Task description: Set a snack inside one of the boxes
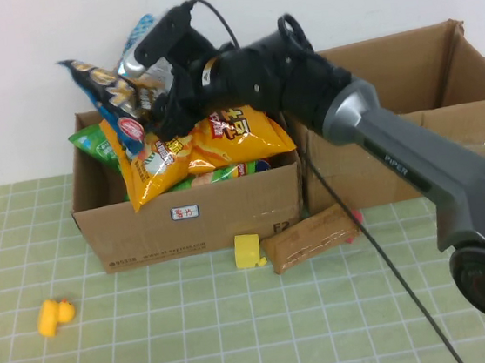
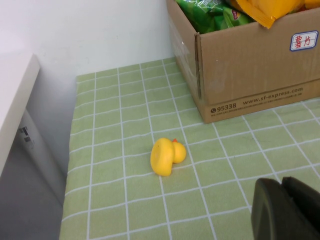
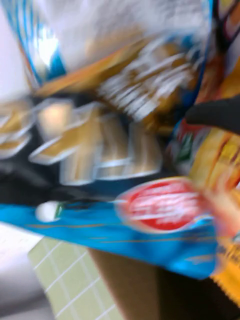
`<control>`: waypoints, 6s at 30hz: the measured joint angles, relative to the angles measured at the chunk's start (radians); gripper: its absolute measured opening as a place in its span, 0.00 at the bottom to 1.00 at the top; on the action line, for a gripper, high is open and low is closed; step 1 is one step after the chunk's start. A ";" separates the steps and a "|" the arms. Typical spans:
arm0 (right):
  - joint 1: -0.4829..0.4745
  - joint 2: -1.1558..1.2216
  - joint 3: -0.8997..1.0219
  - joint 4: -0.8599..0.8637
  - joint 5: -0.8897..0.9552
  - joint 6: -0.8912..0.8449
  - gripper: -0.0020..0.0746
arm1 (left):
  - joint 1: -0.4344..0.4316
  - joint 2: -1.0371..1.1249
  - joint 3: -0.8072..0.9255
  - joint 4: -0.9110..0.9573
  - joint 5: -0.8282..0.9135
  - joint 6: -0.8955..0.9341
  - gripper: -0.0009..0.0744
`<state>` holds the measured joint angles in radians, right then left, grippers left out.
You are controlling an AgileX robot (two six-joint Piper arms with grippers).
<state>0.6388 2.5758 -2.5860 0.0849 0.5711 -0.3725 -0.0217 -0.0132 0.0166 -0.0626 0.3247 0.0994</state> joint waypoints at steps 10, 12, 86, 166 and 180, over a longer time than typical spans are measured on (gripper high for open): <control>0.055 -0.138 -0.117 -0.240 0.349 0.076 0.29 | 0.000 0.000 0.000 0.000 0.000 0.000 0.01; 0.063 -0.172 -0.119 -0.263 0.440 0.074 0.17 | 0.000 0.000 0.000 0.000 0.000 0.000 0.01; -0.161 -0.322 1.122 -0.060 -0.144 0.606 0.80 | 0.000 0.000 0.000 0.002 0.000 0.000 0.01; -0.492 -0.608 0.975 -0.177 -0.151 0.531 0.68 | 0.000 0.000 0.000 0.002 0.000 0.000 0.01; -0.492 -1.177 1.059 -0.034 0.091 0.275 0.04 | 0.000 0.000 0.000 0.002 0.000 0.000 0.01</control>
<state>0.1463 1.3990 -1.5274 0.0509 0.6617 -0.0973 -0.0217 -0.0132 0.0166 -0.0605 0.3252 0.0996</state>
